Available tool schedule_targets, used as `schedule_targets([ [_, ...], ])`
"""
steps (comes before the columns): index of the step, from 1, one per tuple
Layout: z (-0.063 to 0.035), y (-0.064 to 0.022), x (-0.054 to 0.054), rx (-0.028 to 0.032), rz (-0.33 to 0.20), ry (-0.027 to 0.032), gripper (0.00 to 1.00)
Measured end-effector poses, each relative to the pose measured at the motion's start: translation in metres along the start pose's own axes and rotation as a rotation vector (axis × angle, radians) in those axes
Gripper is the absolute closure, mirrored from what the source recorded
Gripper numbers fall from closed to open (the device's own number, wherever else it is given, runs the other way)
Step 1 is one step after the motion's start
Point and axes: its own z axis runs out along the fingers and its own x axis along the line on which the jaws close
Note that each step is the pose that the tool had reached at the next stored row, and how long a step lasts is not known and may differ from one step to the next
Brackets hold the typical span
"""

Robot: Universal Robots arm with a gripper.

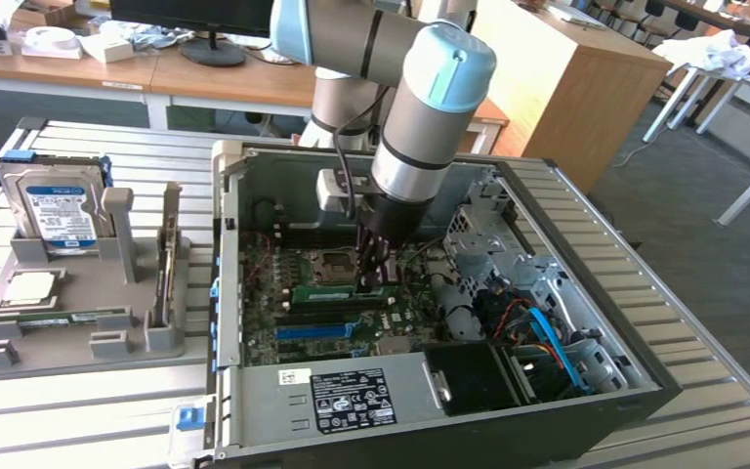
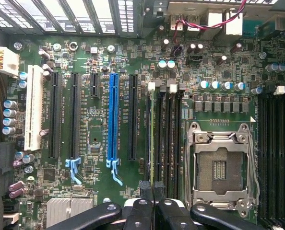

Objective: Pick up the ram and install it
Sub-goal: 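Insert the ram into the slot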

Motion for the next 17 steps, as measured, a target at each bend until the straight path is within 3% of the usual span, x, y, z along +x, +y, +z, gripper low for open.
schedule_targets([
  [17, 0.0012, -0.0001, 0.0008, 0.0001, 0.0, -0.0002, 0.88],
])
